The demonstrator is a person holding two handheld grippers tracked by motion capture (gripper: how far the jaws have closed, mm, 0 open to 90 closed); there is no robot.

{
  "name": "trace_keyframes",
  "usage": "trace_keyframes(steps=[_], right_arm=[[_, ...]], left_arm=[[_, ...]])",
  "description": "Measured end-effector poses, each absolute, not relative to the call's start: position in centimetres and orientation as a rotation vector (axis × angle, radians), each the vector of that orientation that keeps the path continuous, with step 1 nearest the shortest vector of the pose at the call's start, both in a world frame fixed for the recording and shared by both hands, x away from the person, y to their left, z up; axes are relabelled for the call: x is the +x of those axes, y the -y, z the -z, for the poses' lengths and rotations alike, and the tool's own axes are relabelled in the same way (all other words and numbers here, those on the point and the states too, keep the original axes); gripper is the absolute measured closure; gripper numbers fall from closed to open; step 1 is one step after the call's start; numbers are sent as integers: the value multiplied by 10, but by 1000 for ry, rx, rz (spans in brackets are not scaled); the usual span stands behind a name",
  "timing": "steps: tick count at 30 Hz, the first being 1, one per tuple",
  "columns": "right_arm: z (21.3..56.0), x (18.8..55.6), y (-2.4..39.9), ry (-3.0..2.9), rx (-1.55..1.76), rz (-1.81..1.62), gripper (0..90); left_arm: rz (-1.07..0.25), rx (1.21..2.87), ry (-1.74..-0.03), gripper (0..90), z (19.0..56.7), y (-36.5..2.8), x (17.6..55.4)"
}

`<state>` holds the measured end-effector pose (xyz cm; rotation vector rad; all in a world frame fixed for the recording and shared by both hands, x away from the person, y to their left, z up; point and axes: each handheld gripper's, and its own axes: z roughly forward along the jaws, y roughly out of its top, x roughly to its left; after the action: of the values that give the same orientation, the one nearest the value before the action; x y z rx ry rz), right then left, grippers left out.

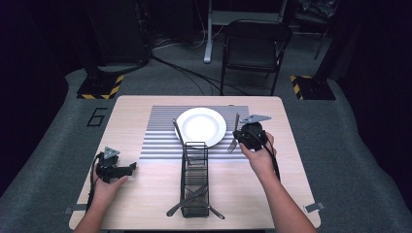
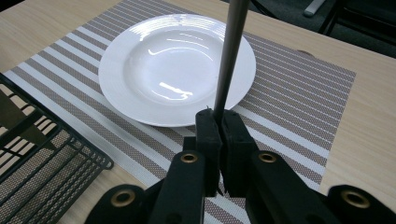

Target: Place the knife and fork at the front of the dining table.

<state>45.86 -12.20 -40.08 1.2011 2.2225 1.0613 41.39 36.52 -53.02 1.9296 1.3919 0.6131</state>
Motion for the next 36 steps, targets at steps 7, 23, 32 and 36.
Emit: trace_keyframes(steps=[7, 23, 32, 36], right_arm=[[415, 463, 124, -2230, 1224, -1045, 874], [433, 471, 126, -2208, 1268, -1018, 873], [437, 481, 127, -2201, 1348, -1033, 874], [438, 487, 129, -2180, 1423, -1043, 872]], left_arm=[[-613, 1930, -1392, 124, 530, -365, 414], [-613, 1930, -1392, 124, 530, -365, 414], [-614, 1929, -1393, 125, 530, -365, 414], [-614, 1928, -1394, 125, 530, -365, 414]])
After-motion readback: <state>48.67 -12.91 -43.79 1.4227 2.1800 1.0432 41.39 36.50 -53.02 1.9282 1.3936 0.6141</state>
